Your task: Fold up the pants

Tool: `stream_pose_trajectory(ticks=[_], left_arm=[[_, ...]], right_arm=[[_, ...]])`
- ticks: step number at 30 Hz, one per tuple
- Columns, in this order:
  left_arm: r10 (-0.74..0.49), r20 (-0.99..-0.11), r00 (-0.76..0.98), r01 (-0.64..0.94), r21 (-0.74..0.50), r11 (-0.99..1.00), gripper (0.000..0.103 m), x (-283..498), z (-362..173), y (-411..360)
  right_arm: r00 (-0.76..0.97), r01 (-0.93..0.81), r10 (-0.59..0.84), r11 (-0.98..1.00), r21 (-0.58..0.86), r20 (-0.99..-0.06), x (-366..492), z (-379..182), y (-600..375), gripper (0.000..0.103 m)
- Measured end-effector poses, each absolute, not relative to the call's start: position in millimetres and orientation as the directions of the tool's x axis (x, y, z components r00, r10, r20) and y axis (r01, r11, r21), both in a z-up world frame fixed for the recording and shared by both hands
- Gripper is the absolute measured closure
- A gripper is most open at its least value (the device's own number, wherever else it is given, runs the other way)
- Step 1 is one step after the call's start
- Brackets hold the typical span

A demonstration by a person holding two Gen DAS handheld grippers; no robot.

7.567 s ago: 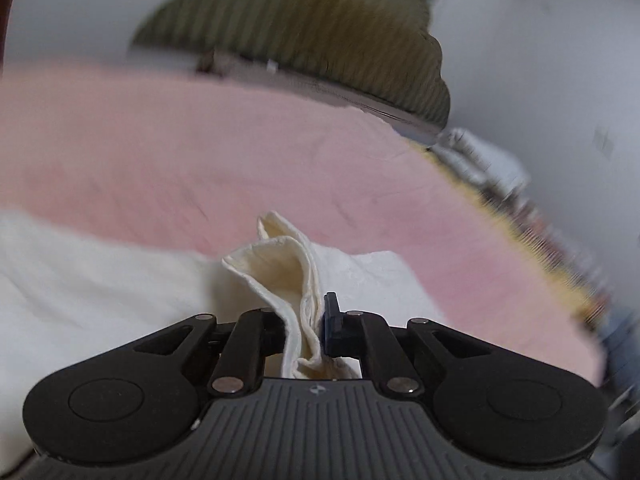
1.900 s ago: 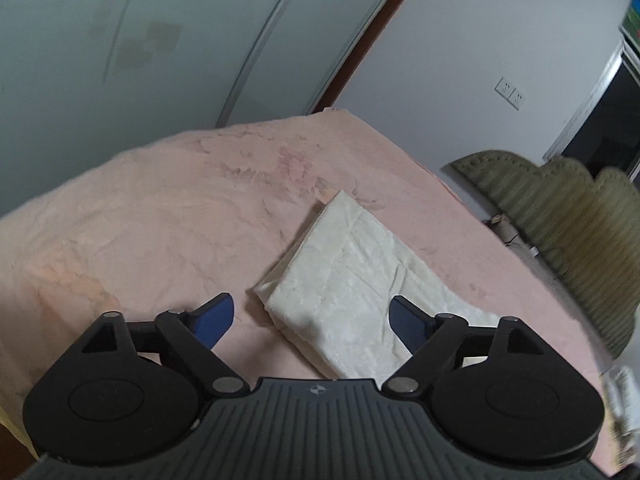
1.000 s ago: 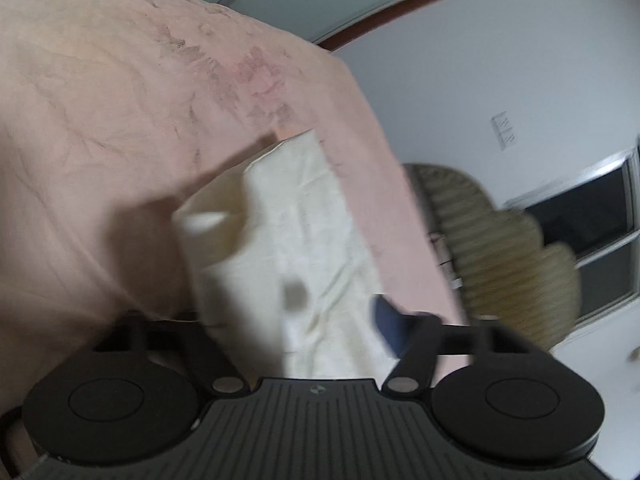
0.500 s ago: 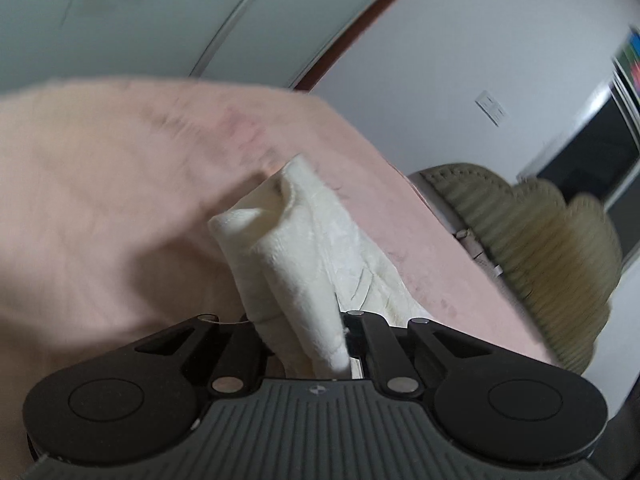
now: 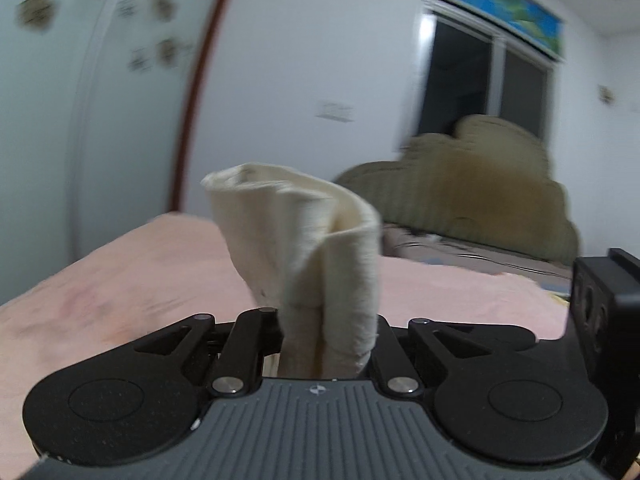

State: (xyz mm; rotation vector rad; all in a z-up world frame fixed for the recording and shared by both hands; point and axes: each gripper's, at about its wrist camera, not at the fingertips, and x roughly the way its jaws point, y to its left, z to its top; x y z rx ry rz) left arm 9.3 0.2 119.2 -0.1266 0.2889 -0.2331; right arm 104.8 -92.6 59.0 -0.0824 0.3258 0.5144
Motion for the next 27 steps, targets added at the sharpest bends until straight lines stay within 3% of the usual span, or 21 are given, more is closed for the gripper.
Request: stream_pose_trajectory(ticks=[7,10,13,20,24,27], left_arm=[[-0.426,-0.272,0.863,0.412,-0.11,0.905,0.087,17.9,104.4,-124.7],[-0.479,-0.324,0.816,0.461,-0.137,0.877,0.086,23.2,92.1,-165.2],[-0.512,-0.358,0.78,0.5,-0.135,0.856,0.086,25.1,72.4,-197.1],[-0.532,-0.447,0.719,0.546,-0.11,0.83,0.083,29.6,23.3,-234.8],[-0.526,-0.524,0.67,0.589,-0.056,0.806,0.078,30.4,-2.1,-245.4],[-0.527,-0.586,0.615,0.615,-0.06,0.786,0.072,27.9,-9.7,-237.8]], right_arm=[[0.875,-0.368,0.378,0.925,0.092,-0.302,72.2,62.7,-199.7,0.072],[0.892,-0.306,0.289,0.952,0.004,-0.347,62.0,52.4,-227.4,0.072],[0.887,-0.273,0.258,0.962,0.016,-0.384,47.1,43.3,-260.7,0.072],[0.875,-0.239,0.161,0.964,-0.118,-0.456,22.4,10.8,-291.8,0.071],[0.806,-0.249,0.125,0.958,-0.14,-0.578,10.6,-5.8,-309.4,0.07],[0.778,-0.195,0.077,0.973,-0.123,-0.624,-13.7,-3.3,-329.6,0.052]])
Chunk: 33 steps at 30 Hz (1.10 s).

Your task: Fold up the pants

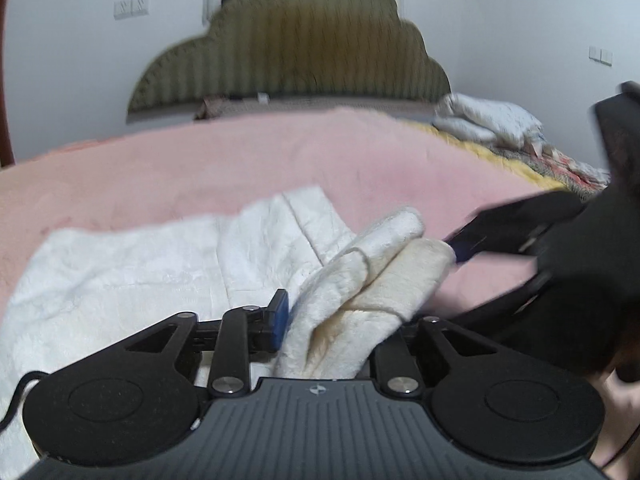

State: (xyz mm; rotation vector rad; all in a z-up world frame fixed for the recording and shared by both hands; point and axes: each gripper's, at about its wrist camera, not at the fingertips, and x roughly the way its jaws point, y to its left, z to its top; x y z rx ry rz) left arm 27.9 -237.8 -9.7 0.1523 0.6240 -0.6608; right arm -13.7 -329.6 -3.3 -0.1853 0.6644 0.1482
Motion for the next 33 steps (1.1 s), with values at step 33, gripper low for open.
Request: stream_pose_trajectory(ticks=[33], left_arm=[[-0.337,-0.585,0.738,0.305,-0.158,0.939,0.039,48.8,25.5,-11.7]], right_arm=[[0.705,-0.458,0.544,0.839,0.293,-0.456,-43.5,22.9,-212.3,0.033]])
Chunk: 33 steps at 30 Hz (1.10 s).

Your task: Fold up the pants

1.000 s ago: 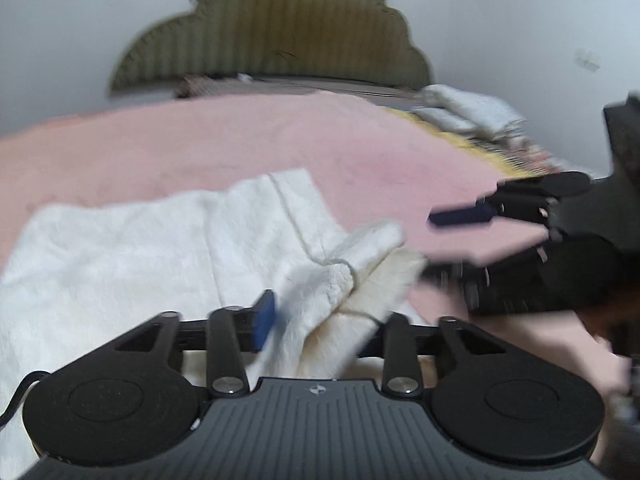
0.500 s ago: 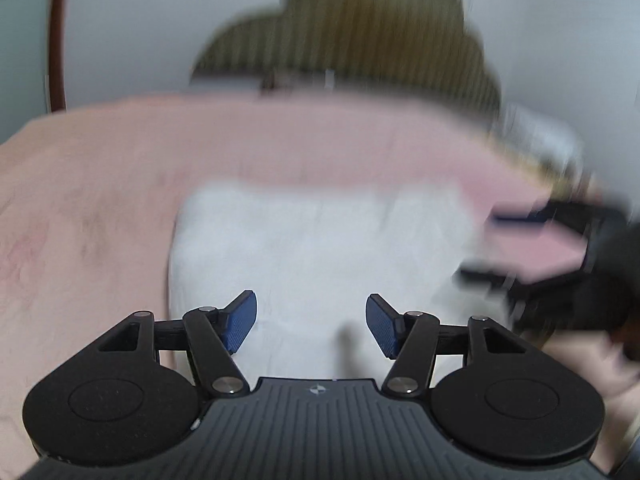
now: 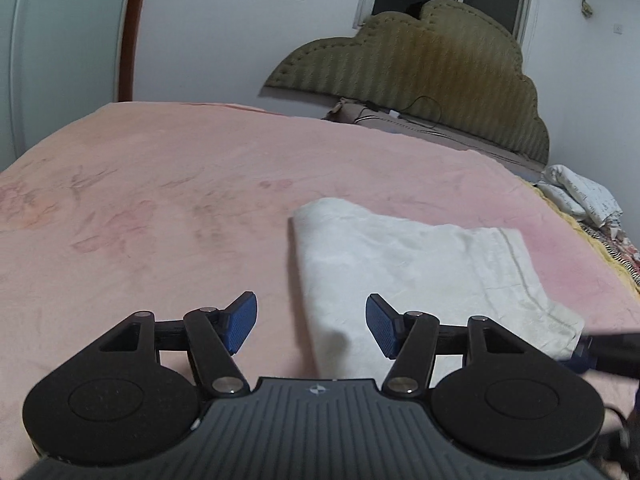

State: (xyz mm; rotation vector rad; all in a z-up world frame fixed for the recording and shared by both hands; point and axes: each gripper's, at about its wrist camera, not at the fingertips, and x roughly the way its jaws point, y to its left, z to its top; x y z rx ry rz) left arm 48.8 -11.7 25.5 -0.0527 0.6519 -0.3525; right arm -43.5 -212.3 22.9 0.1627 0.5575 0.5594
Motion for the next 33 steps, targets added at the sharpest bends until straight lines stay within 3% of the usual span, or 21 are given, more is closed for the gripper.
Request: stream_pose_trajectory(ticks=[3,6,11,14,16,19,23,29,31,33], left_arm=[[-0.324,-0.592,0.738,0.297,-0.147,0.943,0.039,44.9,22.8,-7.6],[-0.336,-0.585,0.738,0.304,-0.156,0.94,0.039,42.0,22.6,-6.8],[-0.338,-0.563,0.755,0.314,-0.142,0.939,0.039,40.9,26.0,-12.2],[-0.341,-0.552,0.761,0.31,-0.152,0.939,0.039,41.7,29.9,-11.2],[-0.345,-0.549,0.761,0.312,-0.156,0.937,0.039,43.8,33.1,-11.2],[-0.349,-0.554,0.755,0.333,-0.133,0.933,0.039,48.1,35.6,-17.6],[-0.36,-0.556,0.749,0.382,-0.082,0.921,0.039,51.8,33.5,-34.7],[-0.431,-0.577,0.693,0.504,-0.038,0.863,0.038,48.2,15.9,-70.9],[-0.435,-0.617,0.656,0.541,-0.018,0.841,0.036,44.7,3.2,-83.7],[-0.419,-0.63,0.654,0.553,0.021,0.833,0.033,36.9,-8.3,-91.5]], right_arm=[[0.618,-0.511,0.635,0.773,0.377,-0.464,-36.4,6.0,-180.5,0.033],[0.624,-0.464,0.577,0.816,0.345,-0.526,-25.4,-7.7,-156.1,0.033],[0.668,-0.408,0.549,0.835,0.37,-0.502,-4.8,-16.4,-138.8,0.033],[0.671,-0.439,0.524,0.851,0.289,-0.524,1.2,-19.3,-112.4,0.024],[0.673,-0.491,0.486,0.857,0.154,-0.558,-6.0,-20.1,-90.1,0.015],[0.663,-0.566,0.445,0.824,-0.015,-0.602,-19.6,-18.1,-74.3,0.015],[0.585,-0.648,0.572,0.756,0.092,-0.576,-35.3,8.0,-108.6,0.017],[0.838,-0.285,0.338,0.94,0.186,-0.429,-36.1,44.9,-220.8,0.017],[0.856,-0.121,0.2,0.974,0.191,-0.476,-26.9,33.5,-246.8,0.017],[0.807,-0.09,0.155,0.986,0.139,-0.571,-20.5,14.0,-253.5,0.017]])
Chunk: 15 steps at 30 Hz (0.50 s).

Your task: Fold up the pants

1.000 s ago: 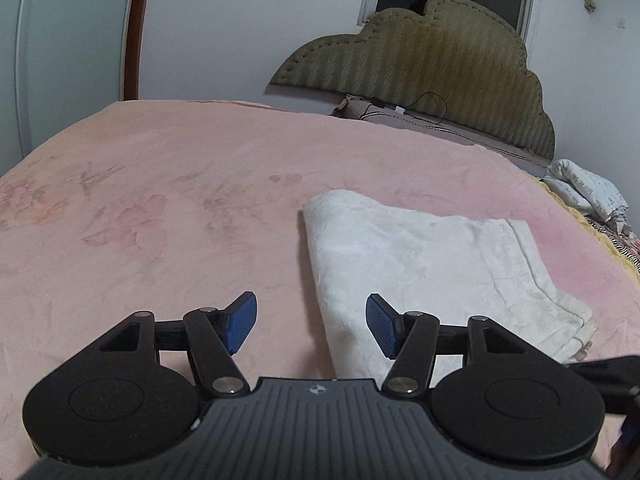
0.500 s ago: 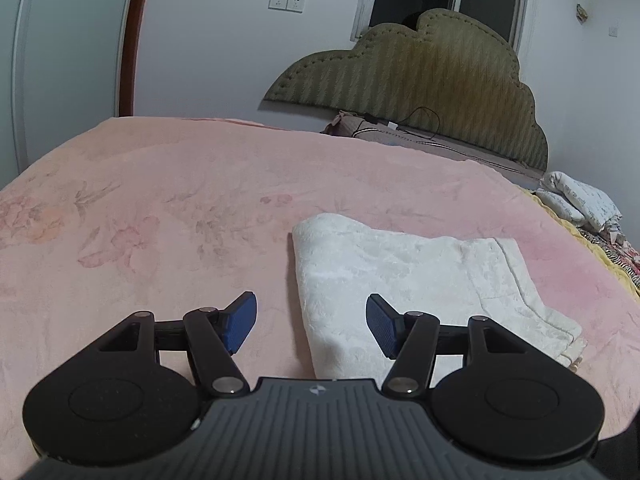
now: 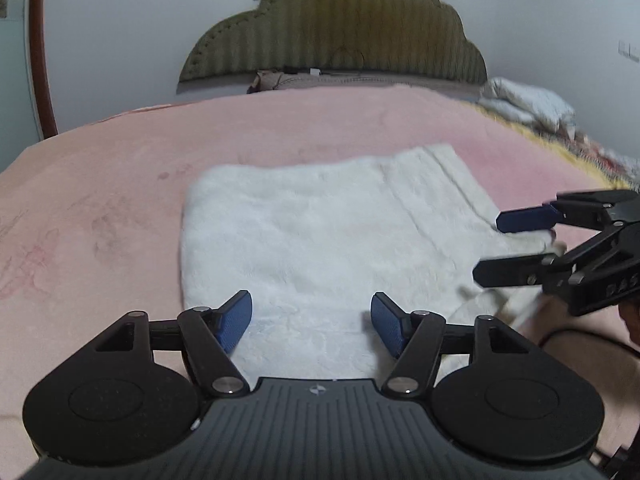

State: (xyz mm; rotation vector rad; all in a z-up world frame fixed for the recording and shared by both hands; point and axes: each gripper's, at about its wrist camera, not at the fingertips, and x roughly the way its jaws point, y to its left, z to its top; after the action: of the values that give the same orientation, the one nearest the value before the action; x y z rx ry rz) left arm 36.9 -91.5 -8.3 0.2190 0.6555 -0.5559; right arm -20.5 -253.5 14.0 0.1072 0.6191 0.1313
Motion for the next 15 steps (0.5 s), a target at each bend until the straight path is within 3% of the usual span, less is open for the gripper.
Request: stream_pose_trajectory(ticks=[3,8,10,12,15], left_arm=[[-0.418,-0.592,0.689,0.568,0.084,0.818,0.034,25.5,-4.1,-95.3],[-0.453,-0.569,0.686,0.548,-0.005,0.836,0.023,37.2,10.3,-101.3],[-0.426,-0.589,0.686,0.525,-0.005,0.851,0.027,41.4,7.2,-108.9],[-0.362,-0.615,0.701,0.484,0.037,0.874,0.025,44.5,-1.0,-116.3],[-0.337,-0.641,0.689,0.436,-0.005,0.9,0.023,49.0,-14.7,-116.5]], right_arm=[[0.801,-0.092,0.059,0.996,-0.024,-0.596,-30.0,5.5,-244.0,0.018],[0.866,-0.099,0.119,0.993,0.065,-0.485,-31.1,20.8,-246.7,0.018],[0.857,-0.11,0.111,0.993,0.032,-0.504,-20.1,16.0,-237.7,0.018],[0.842,-0.11,0.089,0.994,-0.008,-0.533,-10.2,7.4,-230.2,0.017],[0.819,-0.061,0.05,0.998,0.001,-0.571,-10.1,-6.6,-227.9,0.017]])
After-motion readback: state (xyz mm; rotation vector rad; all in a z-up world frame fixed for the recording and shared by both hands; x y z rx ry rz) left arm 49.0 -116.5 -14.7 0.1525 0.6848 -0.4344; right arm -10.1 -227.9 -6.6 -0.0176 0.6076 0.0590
